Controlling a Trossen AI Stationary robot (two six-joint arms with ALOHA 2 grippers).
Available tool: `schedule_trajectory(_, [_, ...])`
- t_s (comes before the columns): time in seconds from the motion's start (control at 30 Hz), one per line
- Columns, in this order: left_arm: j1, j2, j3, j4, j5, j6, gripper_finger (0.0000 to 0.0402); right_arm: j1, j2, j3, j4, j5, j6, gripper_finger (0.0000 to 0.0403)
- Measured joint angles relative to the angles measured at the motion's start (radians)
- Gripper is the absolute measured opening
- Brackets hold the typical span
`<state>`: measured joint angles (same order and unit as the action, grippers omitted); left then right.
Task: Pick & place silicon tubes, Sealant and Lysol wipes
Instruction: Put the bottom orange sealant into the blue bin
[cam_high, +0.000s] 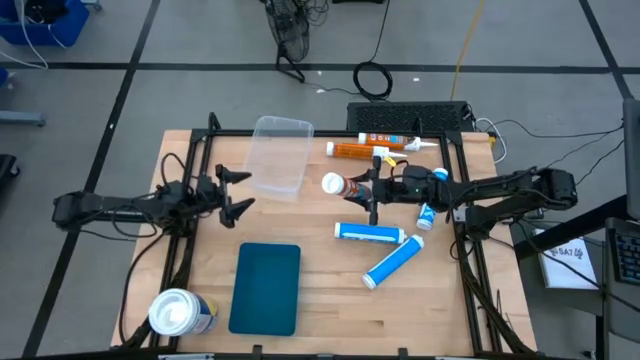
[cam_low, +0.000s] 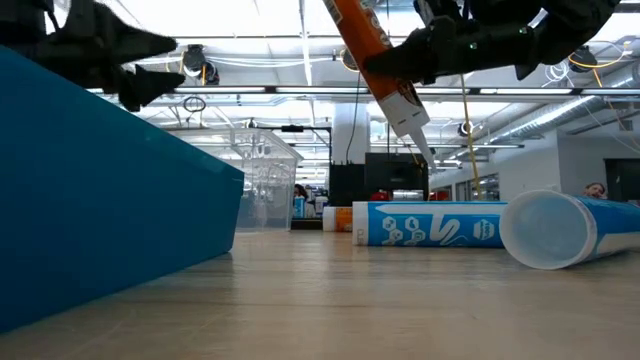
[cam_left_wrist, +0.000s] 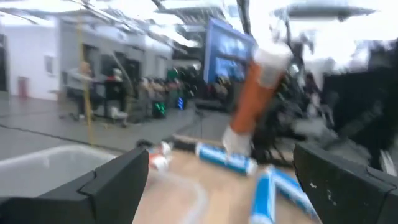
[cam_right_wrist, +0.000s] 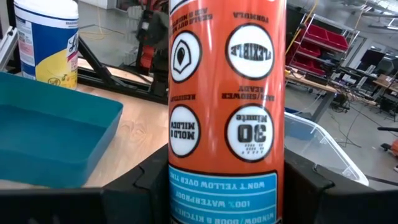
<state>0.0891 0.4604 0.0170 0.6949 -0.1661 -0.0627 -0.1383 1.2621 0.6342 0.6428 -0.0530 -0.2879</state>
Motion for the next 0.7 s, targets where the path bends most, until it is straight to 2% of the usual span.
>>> schedule_trajectory(0.13, [0.0,0.213,0.067,0.184,-0.011,0.017,0.0392,0.0,0.016,0.0,0.041,0.0,0.004,0.0193])
schedule_trajectory(0.33, [0.0,0.627,0.325,0.193,-0.015,0.099,0.0392,0.0,0.075,0.0,0.114,0.0,0.007,0.0193])
schedule_trajectory(0.57, [-0.001,0.924,0.622,0.197,0.203,0.24,0.0392,0.0,0.119,0.0,0.209,0.002,0.042,0.0193])
schedule_trajectory(0.7, [0.003,1.042,0.736,0.198,0.23,0.276,0.0392,0.007,0.124,0.001,0.208,0.001,0.048,0.0193])
